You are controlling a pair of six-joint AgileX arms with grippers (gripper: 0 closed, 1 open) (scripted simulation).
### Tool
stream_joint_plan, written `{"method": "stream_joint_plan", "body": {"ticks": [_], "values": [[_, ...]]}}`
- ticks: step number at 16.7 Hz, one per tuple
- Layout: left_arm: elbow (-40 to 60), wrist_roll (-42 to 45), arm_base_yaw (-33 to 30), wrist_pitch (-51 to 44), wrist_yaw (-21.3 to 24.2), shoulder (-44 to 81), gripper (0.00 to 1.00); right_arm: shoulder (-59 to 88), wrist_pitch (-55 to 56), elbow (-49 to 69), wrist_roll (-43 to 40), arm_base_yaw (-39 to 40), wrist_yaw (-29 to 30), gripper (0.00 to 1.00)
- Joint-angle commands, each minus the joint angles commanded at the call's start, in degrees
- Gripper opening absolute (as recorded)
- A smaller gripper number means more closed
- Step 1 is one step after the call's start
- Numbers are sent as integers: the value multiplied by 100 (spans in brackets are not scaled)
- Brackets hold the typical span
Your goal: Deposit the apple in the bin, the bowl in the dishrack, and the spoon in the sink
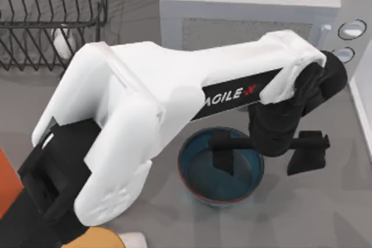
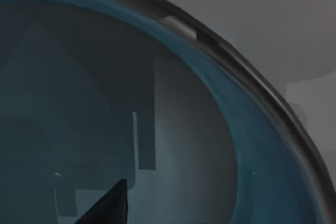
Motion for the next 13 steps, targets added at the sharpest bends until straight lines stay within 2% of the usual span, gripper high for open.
{"method": "stream_joint_plan", "body": {"ticks": [11, 13], "values": [[0, 0, 0, 0, 0, 0, 2, 0, 0, 0, 0, 0, 0, 100], [0, 0, 0, 0, 0, 0, 0, 0, 0, 0, 0, 0, 0, 100]]}}
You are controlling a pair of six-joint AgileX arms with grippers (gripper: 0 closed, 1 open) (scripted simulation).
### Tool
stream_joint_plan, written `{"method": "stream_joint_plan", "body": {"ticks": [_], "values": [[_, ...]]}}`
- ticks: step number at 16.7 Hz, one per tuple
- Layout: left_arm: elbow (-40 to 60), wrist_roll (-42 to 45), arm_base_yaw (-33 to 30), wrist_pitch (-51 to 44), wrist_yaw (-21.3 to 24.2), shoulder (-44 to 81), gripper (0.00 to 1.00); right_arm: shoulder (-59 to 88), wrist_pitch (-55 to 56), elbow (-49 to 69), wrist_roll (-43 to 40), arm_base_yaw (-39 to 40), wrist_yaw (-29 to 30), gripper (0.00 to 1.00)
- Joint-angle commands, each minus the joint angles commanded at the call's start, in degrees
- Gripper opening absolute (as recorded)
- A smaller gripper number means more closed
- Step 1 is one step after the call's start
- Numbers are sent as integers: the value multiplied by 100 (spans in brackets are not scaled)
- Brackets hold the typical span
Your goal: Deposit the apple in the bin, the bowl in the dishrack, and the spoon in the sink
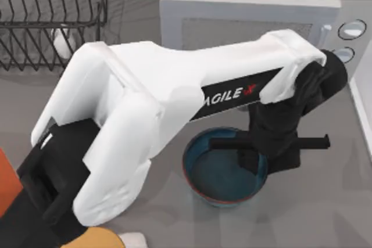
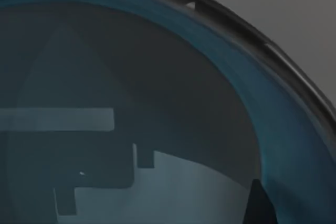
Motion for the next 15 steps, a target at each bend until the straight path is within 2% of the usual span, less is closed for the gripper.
{"method": "stream_joint_plan", "body": {"ticks": [9, 12, 15], "values": [[79, 7, 0, -91, -4, -5, 0, 0, 0, 0, 0, 0, 0, 100], [674, -7, -12, -653, -12, 67, 0, 0, 0, 0, 0, 0, 0, 100], [1708, -18, -15, -1514, -13, 140, 0, 0, 0, 0, 0, 0, 0, 100]]}}
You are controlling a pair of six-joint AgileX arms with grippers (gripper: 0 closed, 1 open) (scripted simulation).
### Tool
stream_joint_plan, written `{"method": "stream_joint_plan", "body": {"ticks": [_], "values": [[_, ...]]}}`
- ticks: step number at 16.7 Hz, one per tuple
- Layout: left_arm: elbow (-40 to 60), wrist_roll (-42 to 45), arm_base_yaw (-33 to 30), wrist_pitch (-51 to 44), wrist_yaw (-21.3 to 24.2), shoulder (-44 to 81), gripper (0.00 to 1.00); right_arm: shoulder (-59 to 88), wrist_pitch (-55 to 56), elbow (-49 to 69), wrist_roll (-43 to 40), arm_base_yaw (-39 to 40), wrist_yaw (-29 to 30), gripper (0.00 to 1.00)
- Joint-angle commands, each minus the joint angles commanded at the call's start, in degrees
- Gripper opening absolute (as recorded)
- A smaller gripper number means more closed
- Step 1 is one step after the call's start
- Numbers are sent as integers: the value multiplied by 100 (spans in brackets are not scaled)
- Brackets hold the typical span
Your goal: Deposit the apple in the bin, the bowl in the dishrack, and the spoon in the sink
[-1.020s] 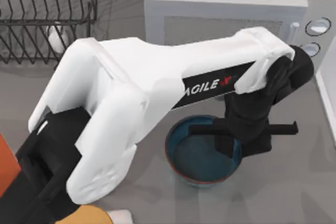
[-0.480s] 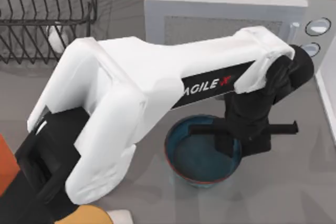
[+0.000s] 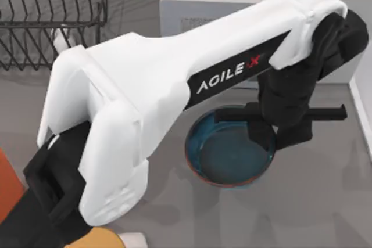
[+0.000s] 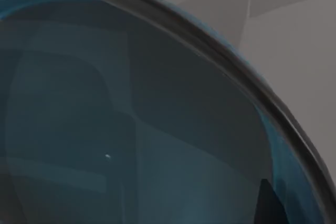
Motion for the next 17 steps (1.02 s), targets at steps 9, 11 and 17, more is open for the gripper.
{"method": "stream_joint_plan", "body": {"ticks": [9, 11, 17], "values": [[962, 19, 18, -941, 13, 40, 0, 0, 0, 0, 0, 0, 0, 100], [917, 41, 25, -914, 13, -16, 0, 0, 0, 0, 0, 0, 0, 100], [-158, 643, 586, 80, 26, -1554, 0, 0, 0, 0, 0, 0, 0, 100]]}}
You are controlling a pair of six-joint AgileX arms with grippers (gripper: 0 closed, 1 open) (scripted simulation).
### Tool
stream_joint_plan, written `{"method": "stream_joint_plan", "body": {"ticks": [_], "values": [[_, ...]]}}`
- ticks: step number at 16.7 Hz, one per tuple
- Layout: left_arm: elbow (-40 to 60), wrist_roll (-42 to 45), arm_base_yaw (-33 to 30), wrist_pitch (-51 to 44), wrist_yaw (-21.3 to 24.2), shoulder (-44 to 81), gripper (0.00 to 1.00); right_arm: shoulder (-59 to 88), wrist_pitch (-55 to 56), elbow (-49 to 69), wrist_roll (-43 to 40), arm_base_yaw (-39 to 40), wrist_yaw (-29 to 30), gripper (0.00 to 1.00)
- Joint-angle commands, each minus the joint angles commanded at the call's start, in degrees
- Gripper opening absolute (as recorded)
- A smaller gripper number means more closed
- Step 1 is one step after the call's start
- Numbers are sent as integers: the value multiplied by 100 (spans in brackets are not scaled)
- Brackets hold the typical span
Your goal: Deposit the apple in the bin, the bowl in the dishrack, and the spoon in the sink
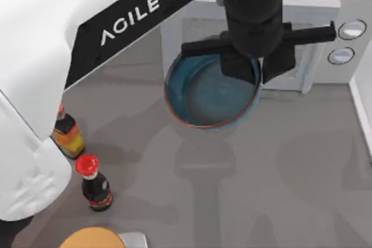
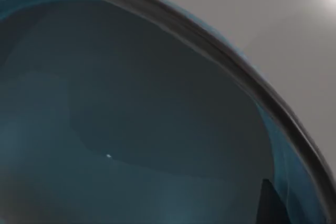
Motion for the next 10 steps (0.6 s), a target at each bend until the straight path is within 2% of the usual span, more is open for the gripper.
{"method": "stream_joint_plan", "body": {"ticks": [4, 10], "values": [[-1248, 780, 1020, 1473, 82, -1919, 0, 0, 0, 0, 0, 0, 0, 100], [-3557, 2347, 3191, 4185, 407, -5084, 0, 0, 0, 0, 0, 0, 0, 100]]}}
